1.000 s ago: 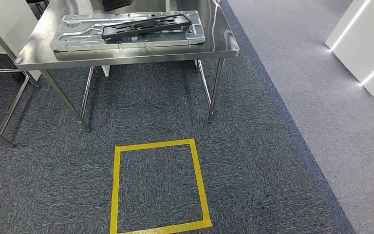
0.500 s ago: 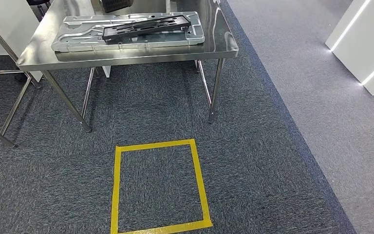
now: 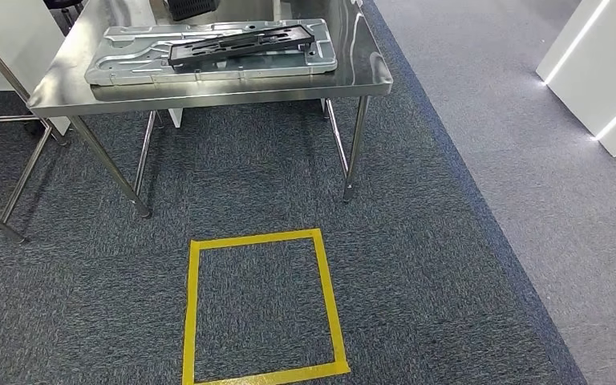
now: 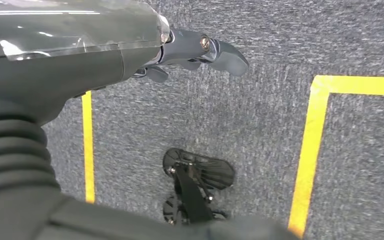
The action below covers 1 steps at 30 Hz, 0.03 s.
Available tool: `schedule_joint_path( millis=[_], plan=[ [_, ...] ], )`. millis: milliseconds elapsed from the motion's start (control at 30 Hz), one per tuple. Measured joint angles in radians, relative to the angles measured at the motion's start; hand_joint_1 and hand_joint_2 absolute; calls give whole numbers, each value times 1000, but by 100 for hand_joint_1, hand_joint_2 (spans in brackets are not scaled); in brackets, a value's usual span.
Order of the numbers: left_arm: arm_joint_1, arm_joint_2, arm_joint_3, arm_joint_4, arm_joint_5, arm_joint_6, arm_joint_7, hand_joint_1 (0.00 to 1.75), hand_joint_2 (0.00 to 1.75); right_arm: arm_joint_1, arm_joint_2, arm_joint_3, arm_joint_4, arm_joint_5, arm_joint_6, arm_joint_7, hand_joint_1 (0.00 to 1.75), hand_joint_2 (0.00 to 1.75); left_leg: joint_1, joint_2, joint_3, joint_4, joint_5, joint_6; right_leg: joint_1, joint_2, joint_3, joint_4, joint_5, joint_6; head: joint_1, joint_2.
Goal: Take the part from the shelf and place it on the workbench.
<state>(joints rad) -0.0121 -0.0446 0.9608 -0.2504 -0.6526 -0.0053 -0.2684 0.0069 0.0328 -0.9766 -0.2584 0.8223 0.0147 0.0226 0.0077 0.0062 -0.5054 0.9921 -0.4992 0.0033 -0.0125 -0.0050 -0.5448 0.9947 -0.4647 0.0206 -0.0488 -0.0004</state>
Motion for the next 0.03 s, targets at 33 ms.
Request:
schedule_joint_path(
  millis=[33],
  plan=[
    [2, 0, -11, -1, 8, 0, 3, 0, 0, 1, 0, 11, -1, -10, 0, 0, 0, 0, 0, 0, 0, 0, 0, 0, 0, 0, 0, 0, 0, 0, 0, 0]
  ],
)
